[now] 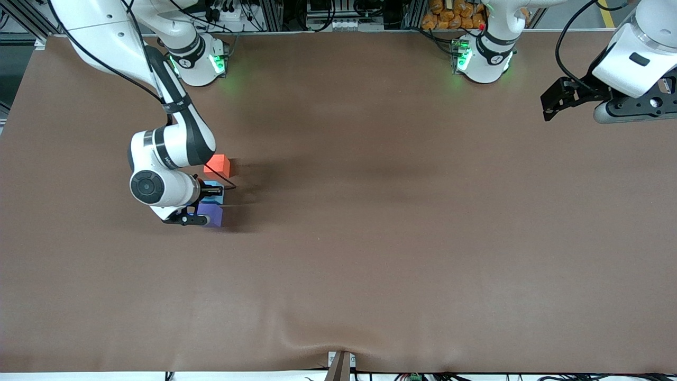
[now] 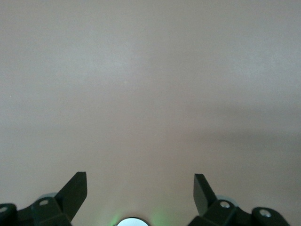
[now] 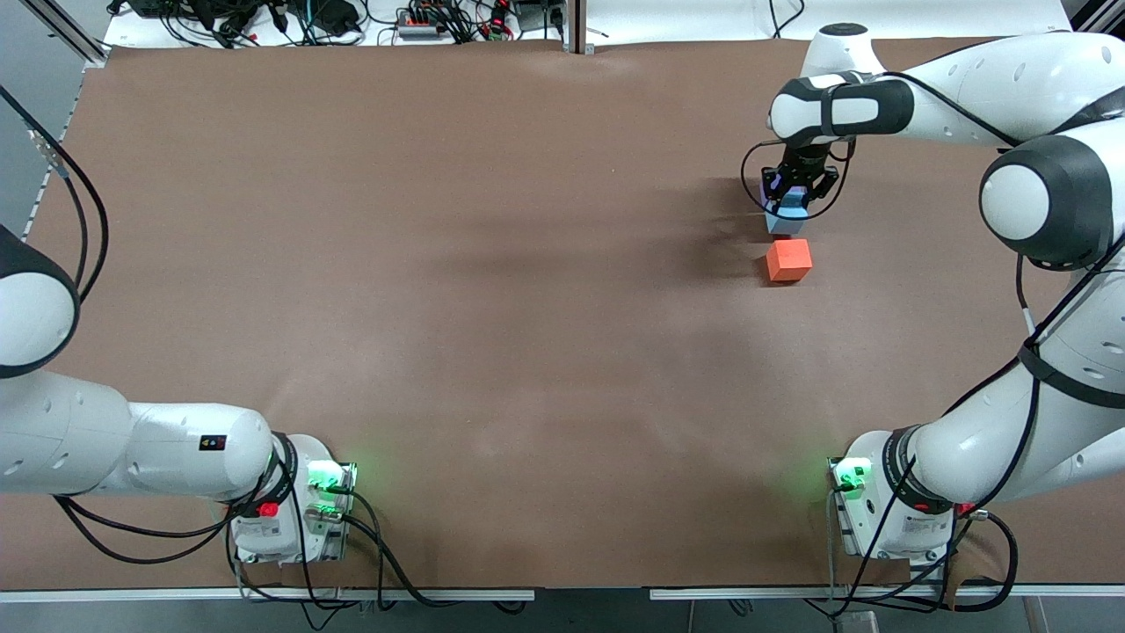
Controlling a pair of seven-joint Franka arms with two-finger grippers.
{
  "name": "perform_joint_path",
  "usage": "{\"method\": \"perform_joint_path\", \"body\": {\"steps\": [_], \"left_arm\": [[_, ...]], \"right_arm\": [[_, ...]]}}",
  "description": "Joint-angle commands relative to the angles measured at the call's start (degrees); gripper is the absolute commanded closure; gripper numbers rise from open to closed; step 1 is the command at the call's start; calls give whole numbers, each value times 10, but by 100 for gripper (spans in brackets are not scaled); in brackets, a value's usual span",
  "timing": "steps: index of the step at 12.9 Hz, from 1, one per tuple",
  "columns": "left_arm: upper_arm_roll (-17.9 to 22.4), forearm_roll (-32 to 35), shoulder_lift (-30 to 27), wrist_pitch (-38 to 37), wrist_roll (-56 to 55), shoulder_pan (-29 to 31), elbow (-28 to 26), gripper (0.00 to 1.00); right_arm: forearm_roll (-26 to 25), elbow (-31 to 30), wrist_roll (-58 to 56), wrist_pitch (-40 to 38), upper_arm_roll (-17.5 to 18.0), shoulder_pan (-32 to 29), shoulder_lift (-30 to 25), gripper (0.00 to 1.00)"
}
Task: Place blue block between orange and purple blocks
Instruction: 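Lower the blue block between the orange and purple blocks, open the right gripper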
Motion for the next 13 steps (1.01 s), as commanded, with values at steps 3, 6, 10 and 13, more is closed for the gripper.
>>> {"method": "perform_joint_path", "body": {"steps": [3, 6, 10, 13], "left_arm": [[-2, -5, -5, 7, -3, 6, 1, 0], [-1, -5, -4, 7, -3, 7, -1, 0], [-1, -5, 0, 10, -3, 10, -1, 0], [-2, -5, 1, 14, -3, 10, -1, 0]], "right_arm": [[-11, -14, -12, 27, 9, -18, 3, 100], [-11, -34, -12, 54, 9, -16, 3, 100], [-10, -34, -10, 54, 9, -11, 3, 100], [-10, -29, -6, 51, 9, -14, 8, 1]]}}
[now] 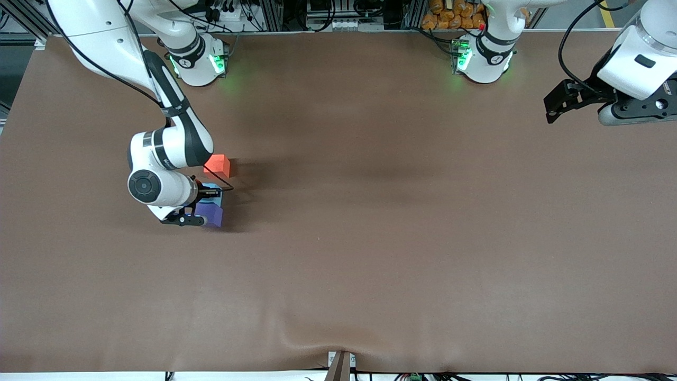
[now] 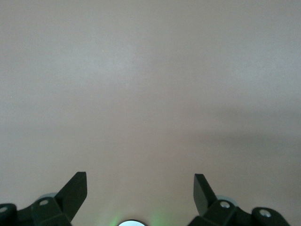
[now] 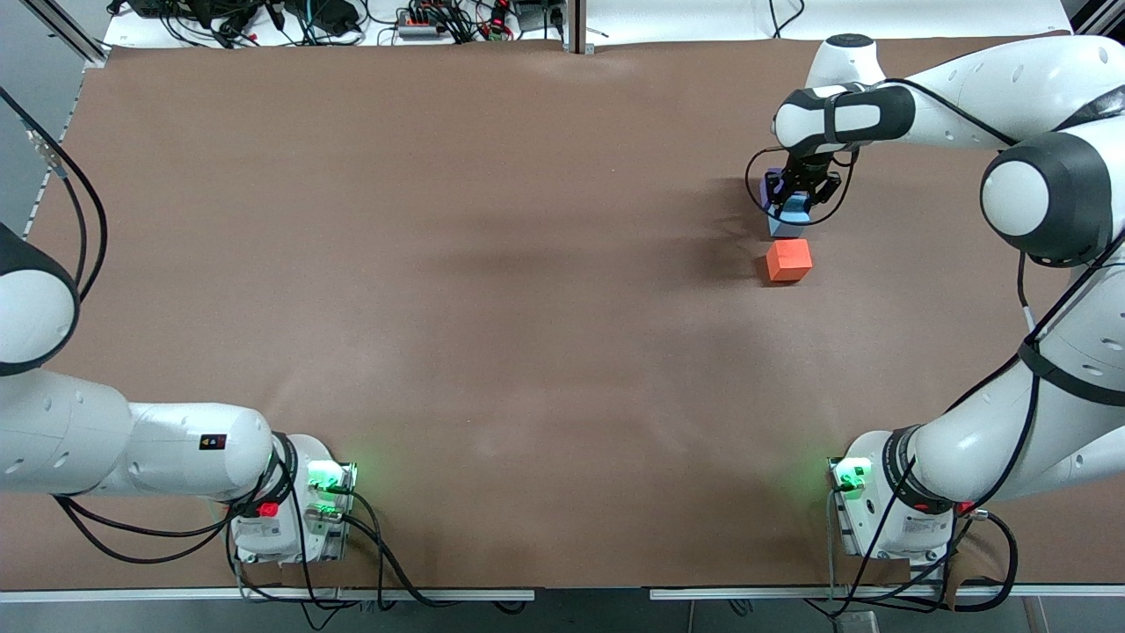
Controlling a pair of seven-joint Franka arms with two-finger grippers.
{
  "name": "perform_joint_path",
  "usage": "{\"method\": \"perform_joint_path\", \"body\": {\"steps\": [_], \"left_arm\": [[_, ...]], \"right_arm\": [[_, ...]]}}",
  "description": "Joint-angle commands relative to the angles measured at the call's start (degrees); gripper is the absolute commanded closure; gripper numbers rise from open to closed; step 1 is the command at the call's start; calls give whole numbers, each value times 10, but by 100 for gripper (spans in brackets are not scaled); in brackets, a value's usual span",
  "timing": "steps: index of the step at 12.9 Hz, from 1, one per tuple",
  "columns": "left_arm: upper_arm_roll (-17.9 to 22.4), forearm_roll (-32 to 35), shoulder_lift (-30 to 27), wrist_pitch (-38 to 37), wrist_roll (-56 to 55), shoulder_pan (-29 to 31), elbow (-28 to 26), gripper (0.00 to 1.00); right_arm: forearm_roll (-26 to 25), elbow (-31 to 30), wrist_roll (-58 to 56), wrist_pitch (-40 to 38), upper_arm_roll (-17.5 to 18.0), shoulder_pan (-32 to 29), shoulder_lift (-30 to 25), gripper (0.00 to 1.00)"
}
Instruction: Place blue block between orange and purple blocks
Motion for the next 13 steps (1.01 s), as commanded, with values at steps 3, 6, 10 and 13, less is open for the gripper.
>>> {"method": "perform_joint_path", "body": {"steps": [3, 6, 10, 13], "left_arm": [[-3, -6, 1, 10, -2, 5, -1, 0], [-3, -6, 3, 12, -2, 5, -2, 0], [-3, -6, 3, 11, -3, 5, -3, 0], [-3, -6, 3, 11, -2, 5, -4, 0]], "right_arm": [[-3, 17, 6, -34, 8, -10, 2, 0], [14, 98, 7, -158, 10, -10, -8, 0], [58, 274, 2, -326, 9, -21, -9, 0], [43, 430, -8, -394, 6, -39, -4, 0]]}}
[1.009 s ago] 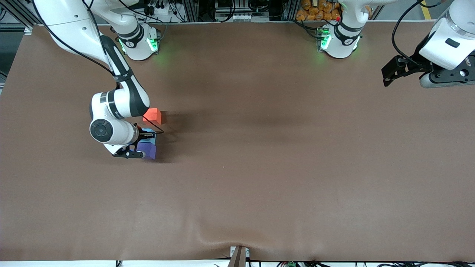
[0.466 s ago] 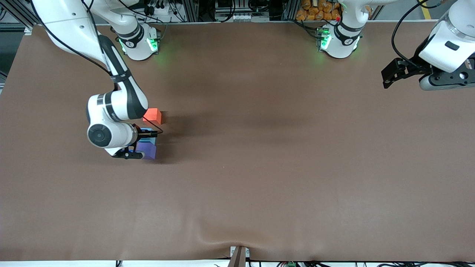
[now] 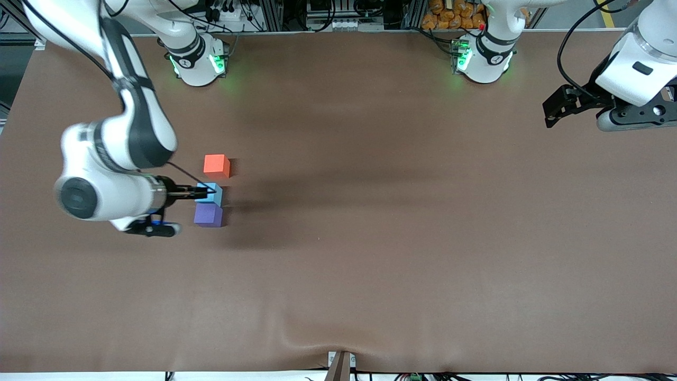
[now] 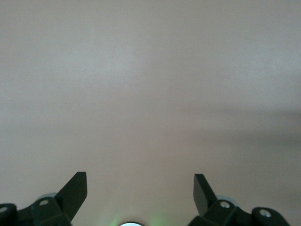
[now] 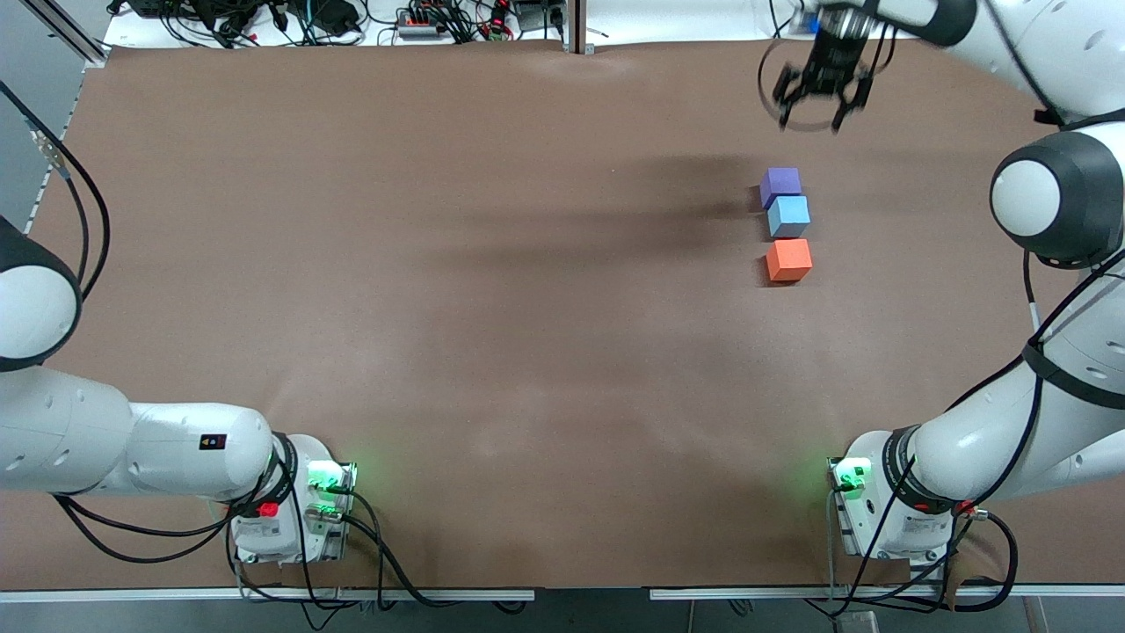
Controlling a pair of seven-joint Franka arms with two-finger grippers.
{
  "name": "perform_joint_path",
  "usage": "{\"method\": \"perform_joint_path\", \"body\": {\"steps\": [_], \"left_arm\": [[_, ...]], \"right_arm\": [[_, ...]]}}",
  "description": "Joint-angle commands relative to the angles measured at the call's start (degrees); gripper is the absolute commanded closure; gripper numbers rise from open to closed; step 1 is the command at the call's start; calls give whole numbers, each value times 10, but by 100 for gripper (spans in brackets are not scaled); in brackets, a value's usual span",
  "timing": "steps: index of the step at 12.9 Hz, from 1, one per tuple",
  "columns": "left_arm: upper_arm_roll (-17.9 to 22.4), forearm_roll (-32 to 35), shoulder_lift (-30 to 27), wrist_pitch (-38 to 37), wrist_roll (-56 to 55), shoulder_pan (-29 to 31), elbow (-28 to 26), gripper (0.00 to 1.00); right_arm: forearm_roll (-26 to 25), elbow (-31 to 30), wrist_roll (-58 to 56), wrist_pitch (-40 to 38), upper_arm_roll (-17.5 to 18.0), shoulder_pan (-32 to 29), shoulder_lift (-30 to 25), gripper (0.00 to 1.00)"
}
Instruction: Place blue block between orange and purple blocks
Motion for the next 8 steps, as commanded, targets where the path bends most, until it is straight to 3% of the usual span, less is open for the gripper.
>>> {"method": "perform_joint_path", "body": {"steps": [1, 4, 8], "left_arm": [[-3, -6, -3, 5, -2, 5, -2, 0], [-3, -6, -3, 5, -2, 5, -2, 0], [-3, -6, -3, 5, -2, 5, -2, 0]], "right_arm": [[-6, 140, -10, -74, 7, -41, 13, 0], [-10, 190, -9, -90, 5, -67, 2, 0], [-52, 207, -9, -148, 6, -79, -64, 0]]}}
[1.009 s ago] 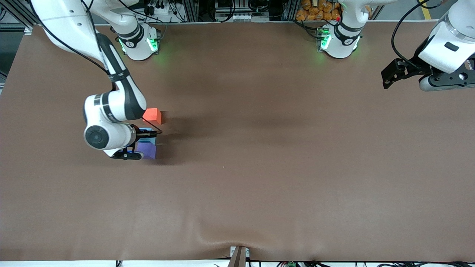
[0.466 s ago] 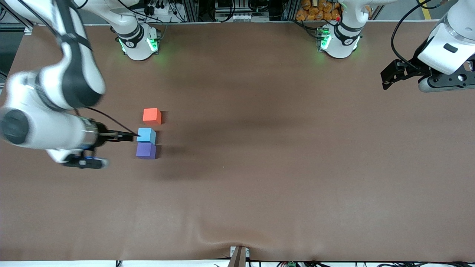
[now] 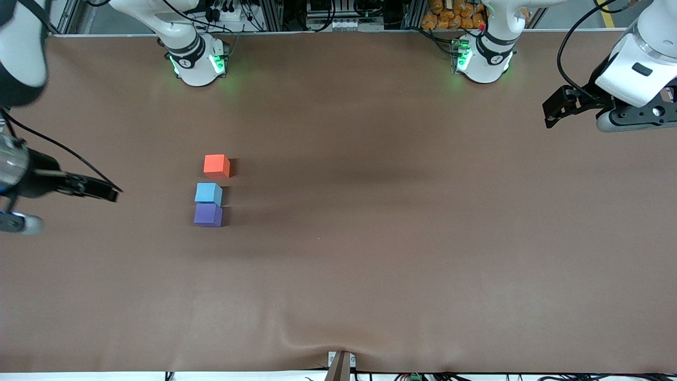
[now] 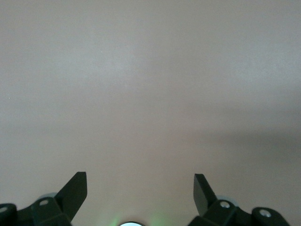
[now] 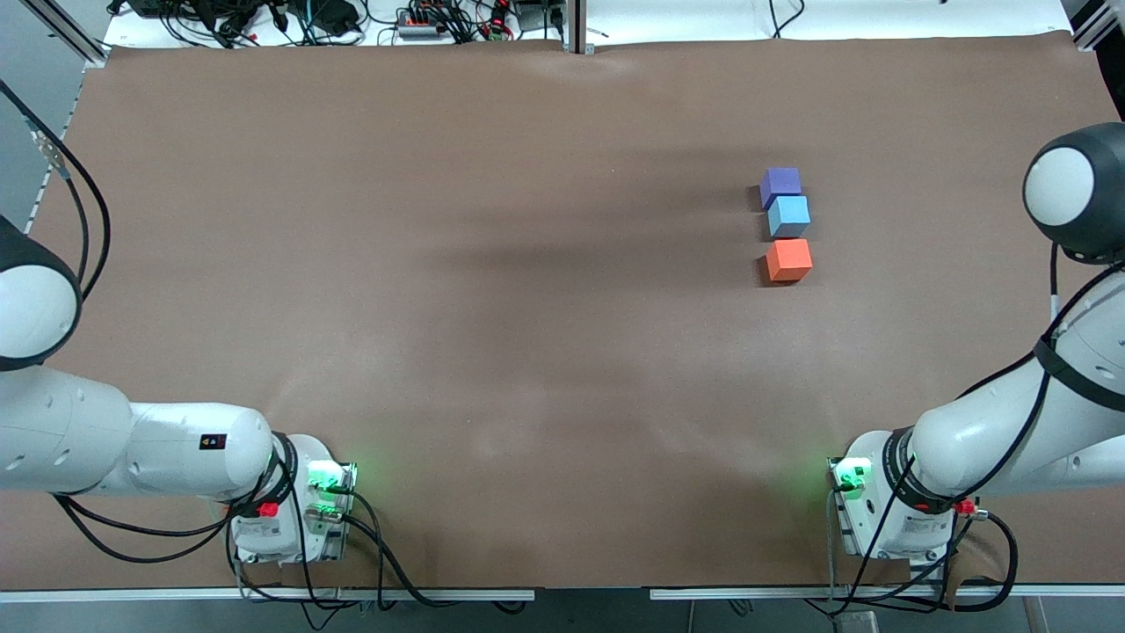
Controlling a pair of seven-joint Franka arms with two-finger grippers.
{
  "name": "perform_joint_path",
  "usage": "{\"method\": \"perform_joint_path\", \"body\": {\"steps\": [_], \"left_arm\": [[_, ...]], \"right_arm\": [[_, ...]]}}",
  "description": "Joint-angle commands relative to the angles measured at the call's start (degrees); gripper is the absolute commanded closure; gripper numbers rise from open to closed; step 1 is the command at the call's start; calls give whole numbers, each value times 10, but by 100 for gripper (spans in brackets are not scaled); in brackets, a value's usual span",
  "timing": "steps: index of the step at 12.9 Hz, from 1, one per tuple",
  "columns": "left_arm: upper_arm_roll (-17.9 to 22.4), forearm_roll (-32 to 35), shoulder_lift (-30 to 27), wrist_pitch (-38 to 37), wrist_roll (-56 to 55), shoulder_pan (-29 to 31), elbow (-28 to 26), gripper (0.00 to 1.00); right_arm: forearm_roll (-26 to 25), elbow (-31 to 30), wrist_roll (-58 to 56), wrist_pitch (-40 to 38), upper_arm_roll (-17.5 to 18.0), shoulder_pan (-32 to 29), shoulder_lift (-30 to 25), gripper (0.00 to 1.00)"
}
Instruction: Place blue block between orange and purple blocks
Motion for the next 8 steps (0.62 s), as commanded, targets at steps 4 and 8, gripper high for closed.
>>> {"method": "perform_joint_path", "body": {"steps": [4, 8], "left_arm": [[-3, -6, -3, 4, -2, 5, -1, 0], [-3, -6, -2, 4, -2, 5, -2, 0]], "right_arm": [[-34, -83, 0, -8, 13, -2, -136, 0], [-35, -207, -5, 51, 12, -3, -215, 0]]}}
